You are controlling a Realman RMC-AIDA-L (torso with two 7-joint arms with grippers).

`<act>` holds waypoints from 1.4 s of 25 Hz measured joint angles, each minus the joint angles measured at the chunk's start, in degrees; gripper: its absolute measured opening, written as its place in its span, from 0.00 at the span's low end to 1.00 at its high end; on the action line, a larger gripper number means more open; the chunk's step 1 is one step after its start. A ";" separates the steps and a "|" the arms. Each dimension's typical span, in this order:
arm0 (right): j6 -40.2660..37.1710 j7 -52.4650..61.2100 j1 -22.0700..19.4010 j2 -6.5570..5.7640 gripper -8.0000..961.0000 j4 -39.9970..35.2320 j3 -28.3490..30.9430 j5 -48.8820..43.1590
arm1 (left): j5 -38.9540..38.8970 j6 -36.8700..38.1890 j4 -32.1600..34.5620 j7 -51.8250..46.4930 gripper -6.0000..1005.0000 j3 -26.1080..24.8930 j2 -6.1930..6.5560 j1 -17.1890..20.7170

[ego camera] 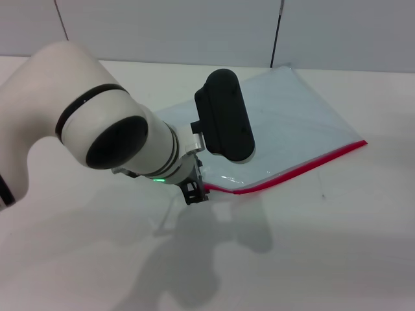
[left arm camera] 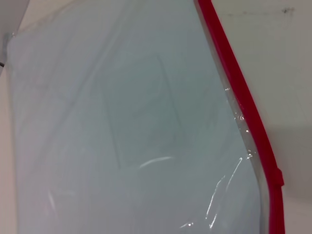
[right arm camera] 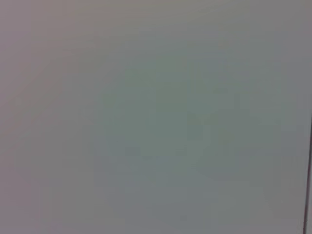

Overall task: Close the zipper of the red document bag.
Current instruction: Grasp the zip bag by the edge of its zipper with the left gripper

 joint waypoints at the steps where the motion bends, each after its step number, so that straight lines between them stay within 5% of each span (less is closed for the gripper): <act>1: 0.01 0.00 0.01 0.00 0.69 -0.01 0.00 0.00 | 0.00 0.08 0.19 0.00 0.55 0.00 0.00 0.00; 13: 0.02 0.00 0.03 0.00 0.69 -0.05 0.00 0.00 | -0.02 1.51 1.41 0.00 0.40 0.09 0.00 -0.14; 24: 0.03 0.00 0.11 0.00 0.68 -0.05 0.00 0.00 | -0.02 4.11 2.49 -0.53 0.11 0.09 0.00 0.04; 35: -0.18 0.00 0.12 0.05 0.68 -0.04 0.00 -0.01 | 2.32 5.89 2.88 -4.50 0.07 -0.02 0.00 -0.06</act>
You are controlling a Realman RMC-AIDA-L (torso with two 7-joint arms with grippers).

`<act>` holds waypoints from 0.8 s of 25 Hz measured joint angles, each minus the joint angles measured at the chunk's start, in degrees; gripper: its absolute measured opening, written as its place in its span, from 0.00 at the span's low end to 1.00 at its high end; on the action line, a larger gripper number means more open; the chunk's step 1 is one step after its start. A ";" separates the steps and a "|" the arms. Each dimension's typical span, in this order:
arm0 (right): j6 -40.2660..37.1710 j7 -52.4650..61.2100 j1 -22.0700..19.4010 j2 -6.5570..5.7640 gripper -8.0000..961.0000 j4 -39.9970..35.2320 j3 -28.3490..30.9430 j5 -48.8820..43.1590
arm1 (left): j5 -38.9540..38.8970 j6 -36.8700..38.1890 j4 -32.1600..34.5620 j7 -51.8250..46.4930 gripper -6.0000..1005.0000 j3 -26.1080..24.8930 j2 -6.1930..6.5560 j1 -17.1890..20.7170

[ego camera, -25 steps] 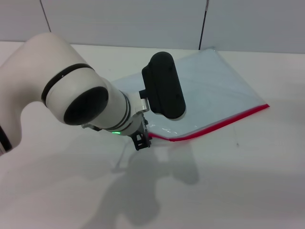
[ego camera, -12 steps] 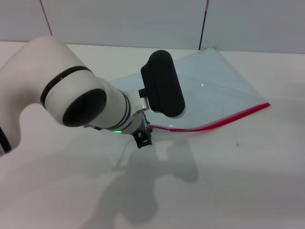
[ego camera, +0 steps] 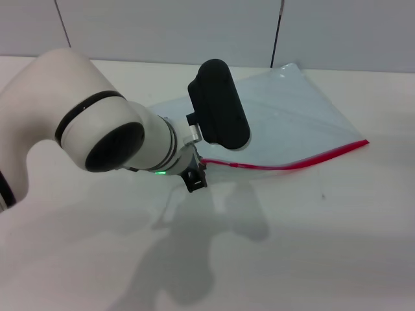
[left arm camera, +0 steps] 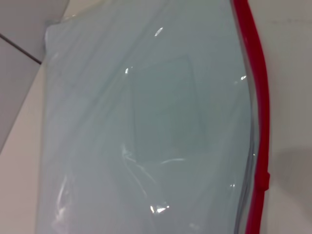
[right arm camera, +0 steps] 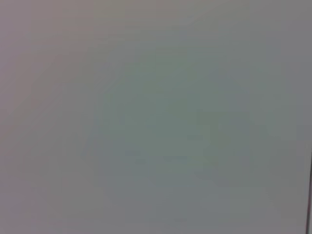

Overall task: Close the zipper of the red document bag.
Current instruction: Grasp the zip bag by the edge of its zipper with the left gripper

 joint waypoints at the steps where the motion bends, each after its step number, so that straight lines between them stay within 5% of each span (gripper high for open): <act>1: -0.11 0.02 0.00 0.02 0.68 0.00 0.00 -0.01 | 0.35 0.04 0.00 -0.37 0.07 0.01 0.00 0.00; 12: -1.51 14.17 0.43 -0.69 0.67 -1.92 -2.32 -4.49 | 2.10 3.57 -5.67 -1.47 0.06 -0.72 0.25 2.90; 20: -2.55 38.09 -4.62 -3.72 0.67 -18.54 -2.86 -27.86 | 2.18 10.95 -17.83 2.36 0.06 -4.09 0.27 10.97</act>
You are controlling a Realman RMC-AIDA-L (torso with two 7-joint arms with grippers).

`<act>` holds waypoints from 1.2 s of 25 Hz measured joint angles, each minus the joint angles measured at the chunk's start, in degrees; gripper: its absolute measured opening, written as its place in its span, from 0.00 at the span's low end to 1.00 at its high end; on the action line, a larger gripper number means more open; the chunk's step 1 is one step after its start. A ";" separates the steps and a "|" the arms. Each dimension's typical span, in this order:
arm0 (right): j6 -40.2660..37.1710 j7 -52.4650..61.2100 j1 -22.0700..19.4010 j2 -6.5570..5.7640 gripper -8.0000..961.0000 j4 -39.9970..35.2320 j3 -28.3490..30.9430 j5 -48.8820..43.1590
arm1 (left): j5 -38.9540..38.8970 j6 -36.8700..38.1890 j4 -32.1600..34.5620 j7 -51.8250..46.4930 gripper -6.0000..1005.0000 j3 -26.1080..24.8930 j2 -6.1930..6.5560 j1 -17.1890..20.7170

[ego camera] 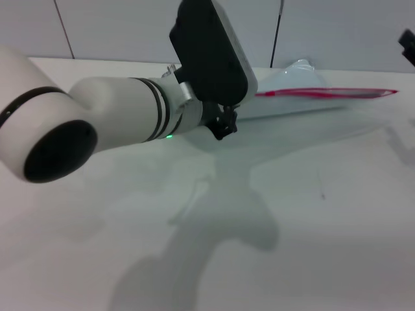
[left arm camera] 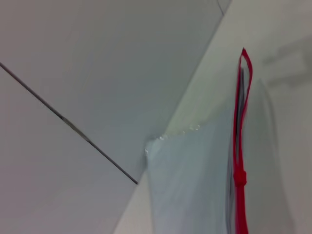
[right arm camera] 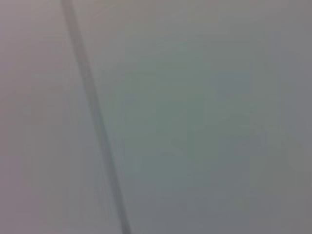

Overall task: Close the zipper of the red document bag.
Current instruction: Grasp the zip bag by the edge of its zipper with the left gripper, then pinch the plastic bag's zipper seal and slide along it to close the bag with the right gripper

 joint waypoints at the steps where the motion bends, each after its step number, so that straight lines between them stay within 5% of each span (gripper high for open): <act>1: 0.14 1.92 -1.10 0.00 0.67 -3.51 0.16 -3.20 | 0.00 0.61 -0.84 0.19 0.06 -0.24 0.02 0.71; 9: 4.83 20.37 -7.67 0.59 0.67 -27.57 1.44 -24.96 | -0.02 3.65 -5.05 1.44 0.06 -1.69 0.00 3.51; 20: 1.13 44.98 -4.25 2.26 0.67 -44.69 8.11 -62.93 | -0.04 5.41 -7.74 2.68 0.06 -1.33 -0.10 4.27; 30: -5.39 44.20 -2.77 2.88 0.67 -47.66 9.13 -66.13 | -0.03 5.90 -8.50 3.45 0.06 -1.30 -0.10 4.41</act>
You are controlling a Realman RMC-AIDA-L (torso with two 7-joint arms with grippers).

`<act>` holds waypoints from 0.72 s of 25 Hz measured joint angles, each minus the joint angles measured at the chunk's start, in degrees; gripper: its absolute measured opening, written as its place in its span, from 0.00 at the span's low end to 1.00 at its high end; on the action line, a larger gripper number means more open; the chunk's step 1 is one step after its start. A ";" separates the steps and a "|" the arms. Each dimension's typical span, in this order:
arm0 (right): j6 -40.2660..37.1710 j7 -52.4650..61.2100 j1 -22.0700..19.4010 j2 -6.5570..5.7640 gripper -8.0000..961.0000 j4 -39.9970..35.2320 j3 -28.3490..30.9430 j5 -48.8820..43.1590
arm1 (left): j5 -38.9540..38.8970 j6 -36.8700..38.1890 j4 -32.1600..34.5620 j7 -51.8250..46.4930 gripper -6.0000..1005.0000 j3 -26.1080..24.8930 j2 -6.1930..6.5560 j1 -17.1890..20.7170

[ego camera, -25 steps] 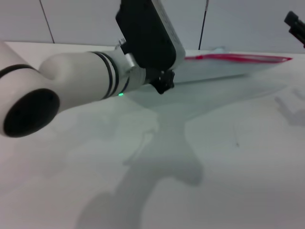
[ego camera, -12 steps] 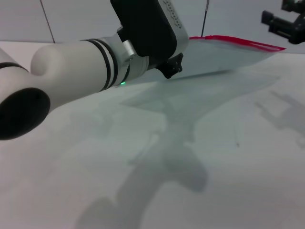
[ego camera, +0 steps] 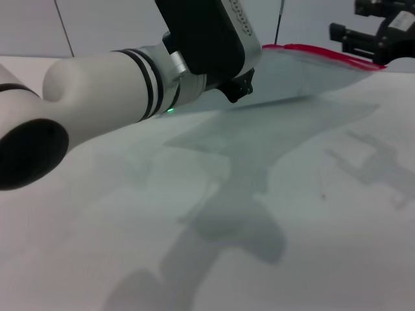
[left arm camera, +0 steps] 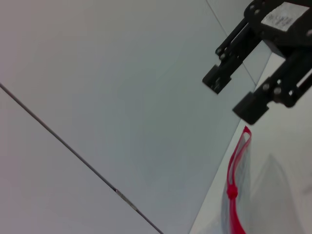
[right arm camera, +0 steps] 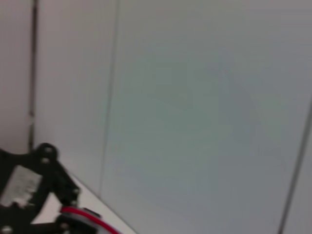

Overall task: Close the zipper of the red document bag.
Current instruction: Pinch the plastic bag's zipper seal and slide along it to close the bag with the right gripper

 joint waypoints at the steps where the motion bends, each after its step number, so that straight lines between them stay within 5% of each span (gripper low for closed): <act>1: -0.49 -0.22 0.25 0.00 0.67 -0.08 -0.15 -0.05 | 0.00 0.00 0.00 0.05 0.06 0.00 0.00 0.01; 18: -0.88 -10.68 4.82 0.16 0.67 7.14 -2.82 -0.54 | 0.00 0.43 0.00 0.26 0.06 0.16 0.00 -0.34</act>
